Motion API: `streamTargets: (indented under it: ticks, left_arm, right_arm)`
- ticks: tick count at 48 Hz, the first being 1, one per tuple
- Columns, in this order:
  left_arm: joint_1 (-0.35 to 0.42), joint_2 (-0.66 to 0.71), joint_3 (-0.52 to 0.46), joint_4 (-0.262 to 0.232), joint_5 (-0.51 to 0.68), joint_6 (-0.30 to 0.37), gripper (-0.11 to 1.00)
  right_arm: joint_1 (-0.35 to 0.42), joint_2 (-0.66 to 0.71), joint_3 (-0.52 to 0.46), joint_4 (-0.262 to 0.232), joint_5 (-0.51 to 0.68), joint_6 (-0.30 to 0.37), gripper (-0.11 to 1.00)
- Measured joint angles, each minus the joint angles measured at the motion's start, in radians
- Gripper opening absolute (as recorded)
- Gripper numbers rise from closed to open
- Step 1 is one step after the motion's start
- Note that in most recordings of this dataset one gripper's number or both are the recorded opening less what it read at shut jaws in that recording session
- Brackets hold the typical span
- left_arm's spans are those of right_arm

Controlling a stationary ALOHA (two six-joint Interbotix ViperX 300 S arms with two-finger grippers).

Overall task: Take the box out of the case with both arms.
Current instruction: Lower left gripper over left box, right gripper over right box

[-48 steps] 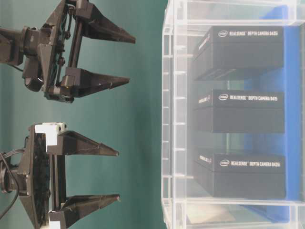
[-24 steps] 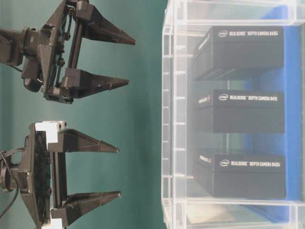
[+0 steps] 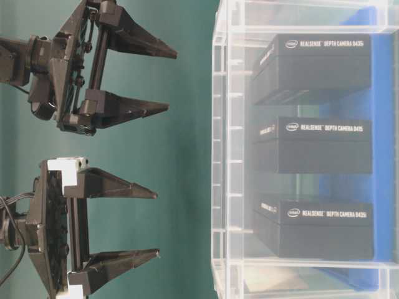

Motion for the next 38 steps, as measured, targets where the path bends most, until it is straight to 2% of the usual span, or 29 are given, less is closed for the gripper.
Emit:
streamTargets:
  ticks: [38]
  left_arm:
    - [0.0,0.002,0.003,0.0,-0.015,0.0,0.88]
  right_arm:
    - [0.0,0.0,0.0,0.0,0.0,0.0,0.97]
